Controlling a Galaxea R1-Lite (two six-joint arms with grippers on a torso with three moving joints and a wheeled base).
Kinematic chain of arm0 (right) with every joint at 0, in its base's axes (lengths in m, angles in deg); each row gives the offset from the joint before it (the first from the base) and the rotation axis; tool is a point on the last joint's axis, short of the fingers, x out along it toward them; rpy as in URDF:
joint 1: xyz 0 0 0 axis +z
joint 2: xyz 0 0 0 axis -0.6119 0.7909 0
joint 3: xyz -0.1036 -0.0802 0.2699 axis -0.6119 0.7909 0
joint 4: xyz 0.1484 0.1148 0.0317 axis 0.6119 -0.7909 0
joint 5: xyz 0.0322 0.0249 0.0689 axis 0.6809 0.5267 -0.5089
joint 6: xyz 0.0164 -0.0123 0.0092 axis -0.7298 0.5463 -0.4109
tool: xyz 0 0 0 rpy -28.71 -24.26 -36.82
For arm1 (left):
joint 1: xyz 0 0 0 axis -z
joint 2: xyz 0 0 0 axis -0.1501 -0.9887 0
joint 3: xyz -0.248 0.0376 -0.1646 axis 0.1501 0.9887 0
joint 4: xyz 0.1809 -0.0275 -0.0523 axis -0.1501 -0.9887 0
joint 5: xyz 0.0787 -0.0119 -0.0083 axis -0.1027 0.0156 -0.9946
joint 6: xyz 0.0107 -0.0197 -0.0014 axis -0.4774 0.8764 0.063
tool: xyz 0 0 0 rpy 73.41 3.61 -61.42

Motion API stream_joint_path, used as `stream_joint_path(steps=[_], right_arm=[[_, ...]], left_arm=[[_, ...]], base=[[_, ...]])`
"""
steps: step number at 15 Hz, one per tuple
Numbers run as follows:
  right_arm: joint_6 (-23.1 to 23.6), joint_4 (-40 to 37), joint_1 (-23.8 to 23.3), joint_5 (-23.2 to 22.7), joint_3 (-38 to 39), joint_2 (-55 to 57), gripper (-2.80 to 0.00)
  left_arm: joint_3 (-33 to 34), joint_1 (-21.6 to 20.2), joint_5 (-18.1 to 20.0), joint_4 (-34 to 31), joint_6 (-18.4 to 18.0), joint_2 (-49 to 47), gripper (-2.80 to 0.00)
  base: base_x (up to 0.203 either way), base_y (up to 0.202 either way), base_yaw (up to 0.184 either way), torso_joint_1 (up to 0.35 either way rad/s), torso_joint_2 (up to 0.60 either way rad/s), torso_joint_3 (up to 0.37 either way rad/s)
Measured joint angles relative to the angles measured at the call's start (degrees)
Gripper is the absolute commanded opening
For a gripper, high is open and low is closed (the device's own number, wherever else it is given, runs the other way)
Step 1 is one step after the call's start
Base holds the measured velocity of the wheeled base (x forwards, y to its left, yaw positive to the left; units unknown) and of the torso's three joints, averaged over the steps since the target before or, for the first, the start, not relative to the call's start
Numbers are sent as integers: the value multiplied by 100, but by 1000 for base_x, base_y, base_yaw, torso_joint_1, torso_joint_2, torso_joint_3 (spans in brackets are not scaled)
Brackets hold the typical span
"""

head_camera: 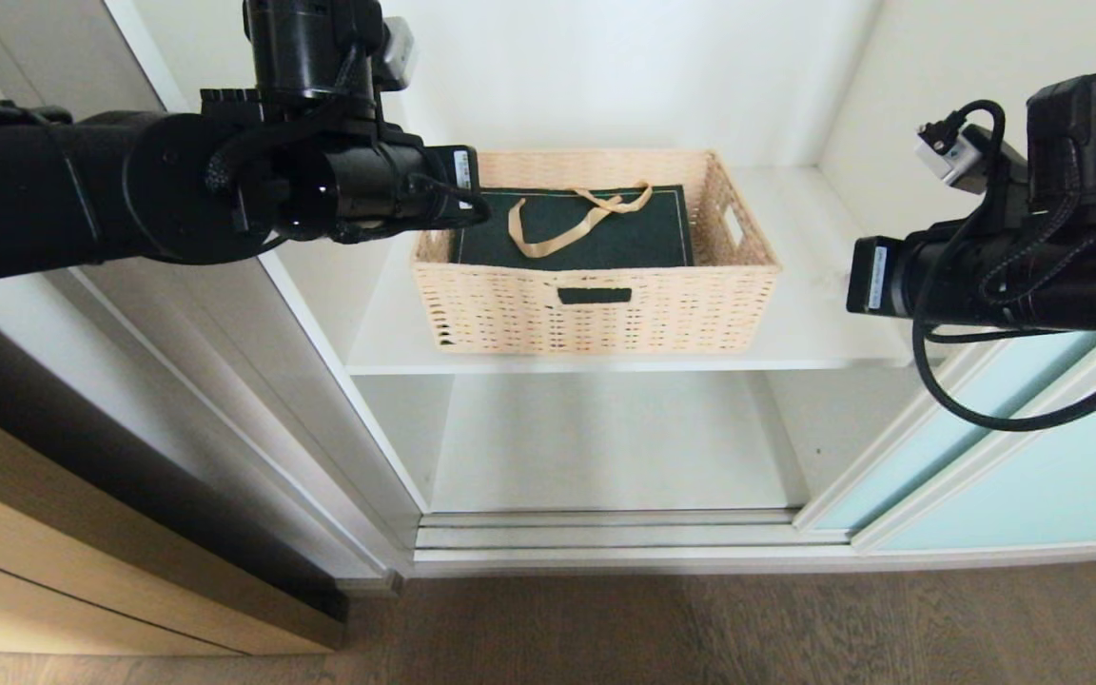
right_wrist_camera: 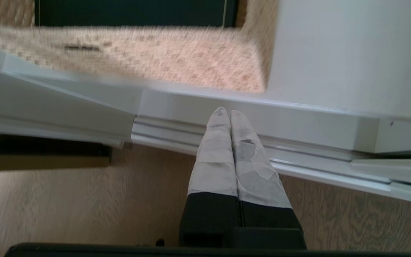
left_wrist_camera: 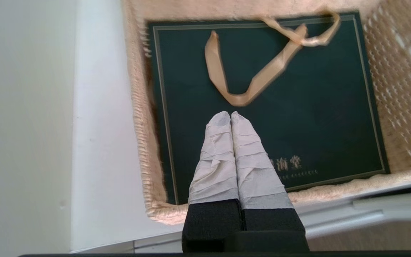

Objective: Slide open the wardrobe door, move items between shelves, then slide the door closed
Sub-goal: Place the basket on the lower shelf

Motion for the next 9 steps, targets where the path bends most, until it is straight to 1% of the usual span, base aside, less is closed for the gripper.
stream_joint_path(steps=[1,4,5,7,9], right_arm=[[2,0,10,-4,56,0,-280],[2,11,3,-2,226,-24,-280],[2,15,-7,-2,295,-48,-280],[-3,23,-21,-7,445,-111,-280],[-4,56,-46,-10,595,-177,-280]], left_arm=[[-22,35,-140,-8,-9,11,0],[-30,74,-788,-46,-22,-104,0],[-13,74,-960,-49,-26,-128,0],[-14,80,-1155,-93,-34,-174,0],[-65,190,-1578,-267,-65,-239,0]], base=[[0,0,0,0,0,0],[0,0,0,0,0,0],[0,0,0,0,0,0],[0,0,0,0,0,0],[0,0,0,0,0,0]])
